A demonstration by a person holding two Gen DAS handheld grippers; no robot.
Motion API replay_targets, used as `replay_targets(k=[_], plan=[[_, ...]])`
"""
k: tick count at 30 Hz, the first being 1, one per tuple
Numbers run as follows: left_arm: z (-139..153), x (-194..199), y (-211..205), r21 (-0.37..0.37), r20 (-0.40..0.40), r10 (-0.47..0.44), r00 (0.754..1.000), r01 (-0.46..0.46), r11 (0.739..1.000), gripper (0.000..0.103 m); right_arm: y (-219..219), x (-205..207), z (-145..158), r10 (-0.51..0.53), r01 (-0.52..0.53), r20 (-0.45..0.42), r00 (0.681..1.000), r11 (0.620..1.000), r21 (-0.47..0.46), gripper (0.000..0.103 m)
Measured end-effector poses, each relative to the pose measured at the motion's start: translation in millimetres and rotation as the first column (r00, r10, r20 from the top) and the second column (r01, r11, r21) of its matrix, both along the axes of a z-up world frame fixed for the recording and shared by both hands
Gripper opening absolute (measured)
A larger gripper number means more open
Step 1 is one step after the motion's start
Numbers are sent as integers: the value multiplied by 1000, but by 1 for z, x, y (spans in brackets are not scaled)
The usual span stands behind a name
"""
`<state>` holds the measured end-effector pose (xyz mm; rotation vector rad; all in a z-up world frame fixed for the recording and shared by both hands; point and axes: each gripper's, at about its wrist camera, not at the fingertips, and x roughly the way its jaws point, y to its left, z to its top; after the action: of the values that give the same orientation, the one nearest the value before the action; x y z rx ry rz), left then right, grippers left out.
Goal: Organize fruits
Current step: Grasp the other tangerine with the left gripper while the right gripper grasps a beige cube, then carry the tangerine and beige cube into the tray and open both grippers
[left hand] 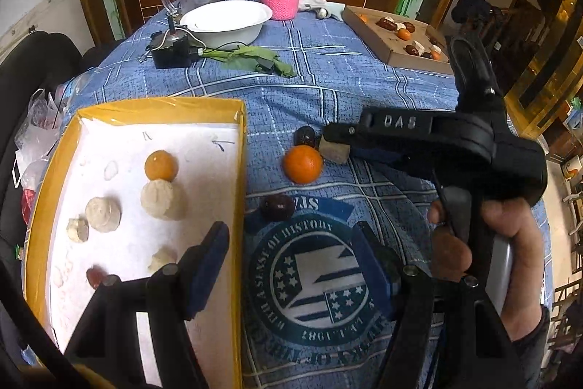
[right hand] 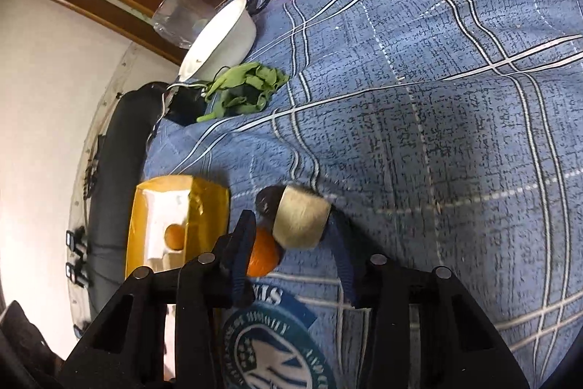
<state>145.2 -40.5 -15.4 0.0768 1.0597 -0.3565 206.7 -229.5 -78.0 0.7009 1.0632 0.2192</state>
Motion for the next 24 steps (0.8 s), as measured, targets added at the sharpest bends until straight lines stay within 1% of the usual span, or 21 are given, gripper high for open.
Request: replay_targets(k=[1,7,11,13,15,17,20,21,22,24], plan=[[0,3,-1,-2,-1,0,1000,0,1000,72,0,-1,-1,-5,5,0,1000,1000,-13,30],[-5,22,-19,1,-19,-28,999,28,1000,72,-8,-8,-1,-5,5,17,1000,1000,15,29],[-14,38,-27,-2,-55,-20,998,20,1000,71,-25,-18,7,-50,47,46,998,998,47,29],[-20,49,-33,14,-76,-10,997,11,1000,68,-33,-21,12,-80,77,61,995,996,44,28],[-24,59,-39,20,-78,-11,997,13,1000,67,-40,-26,14,-104,101,69,992,994,35,27],[-33,69,-45,61,-95,3,995,2,998,55,-42,-27,16,-108,106,73,991,994,36,27],[-48,77,-51,112,-132,11,991,4,994,45,-43,-26,16,-105,102,73,992,994,47,27],[-51,78,-52,107,-141,6,990,9,994,44,-43,-26,16,-105,102,73,992,994,44,27],[-52,77,-52,96,-149,2,989,13,995,38,-42,-26,16,-106,103,72,992,994,43,27],[-52,74,-53,102,-139,8,990,6,995,37,-41,-26,16,-101,98,67,993,994,48,27]])
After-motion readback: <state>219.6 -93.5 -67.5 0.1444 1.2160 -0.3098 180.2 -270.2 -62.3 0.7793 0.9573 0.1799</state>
